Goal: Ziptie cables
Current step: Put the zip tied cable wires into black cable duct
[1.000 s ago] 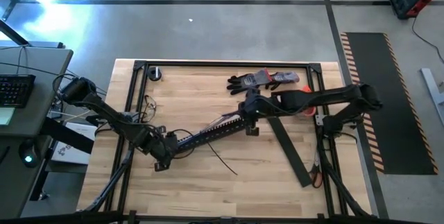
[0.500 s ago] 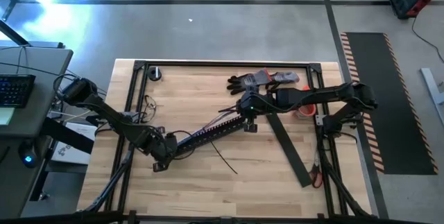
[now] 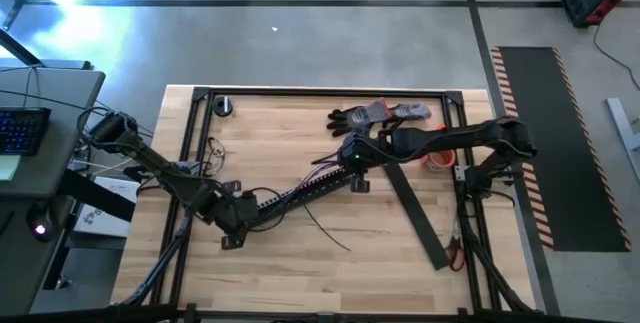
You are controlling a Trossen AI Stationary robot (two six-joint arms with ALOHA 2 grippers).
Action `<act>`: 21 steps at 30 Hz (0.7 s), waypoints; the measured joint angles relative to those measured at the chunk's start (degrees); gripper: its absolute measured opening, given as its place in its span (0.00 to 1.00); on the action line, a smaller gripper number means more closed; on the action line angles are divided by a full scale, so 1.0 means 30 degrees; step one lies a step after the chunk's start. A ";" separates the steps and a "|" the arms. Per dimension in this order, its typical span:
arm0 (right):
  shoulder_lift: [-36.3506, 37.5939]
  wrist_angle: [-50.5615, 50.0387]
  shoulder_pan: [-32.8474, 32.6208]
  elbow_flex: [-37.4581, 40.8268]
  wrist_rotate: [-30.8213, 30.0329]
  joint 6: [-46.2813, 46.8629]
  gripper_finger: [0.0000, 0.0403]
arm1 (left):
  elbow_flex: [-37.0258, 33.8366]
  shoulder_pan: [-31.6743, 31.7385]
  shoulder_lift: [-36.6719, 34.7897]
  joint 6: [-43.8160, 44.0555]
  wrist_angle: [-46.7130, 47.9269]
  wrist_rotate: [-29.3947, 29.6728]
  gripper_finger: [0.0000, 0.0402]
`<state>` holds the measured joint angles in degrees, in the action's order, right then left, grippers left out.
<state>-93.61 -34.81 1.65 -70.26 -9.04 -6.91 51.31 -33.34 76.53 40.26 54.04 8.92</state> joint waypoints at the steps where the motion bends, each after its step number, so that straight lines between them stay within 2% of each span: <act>1: -0.0037 -0.0110 0.0006 0.0000 0.0172 -0.0201 0.00 | 0.0152 -0.0068 -0.0007 0.0003 0.0045 0.0323 0.29; 10: -0.0252 -0.0272 0.0373 0.2081 0.0505 -0.1856 0.00 | 0.0401 -0.0600 0.0000 0.0752 -0.0793 0.3450 0.29; 16: -0.0252 0.1284 0.0771 0.4181 0.0141 -0.2385 0.00 | 0.0379 -0.0795 0.0000 0.0425 -0.2045 0.5129 0.29; 19: -0.0245 0.2862 0.0838 0.5229 0.0183 -0.2997 0.03 | 0.0379 -0.0795 0.0000 -0.0008 -0.2866 0.5457 0.29; 21: -0.0245 0.3444 0.0775 0.5633 0.0180 -0.3322 0.09 | 0.0379 -0.0788 0.0000 -0.0337 -0.3260 0.5712 0.29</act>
<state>-94.35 -24.47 3.98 -53.36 -8.50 -16.88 52.45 -35.70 76.53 39.25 44.25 26.05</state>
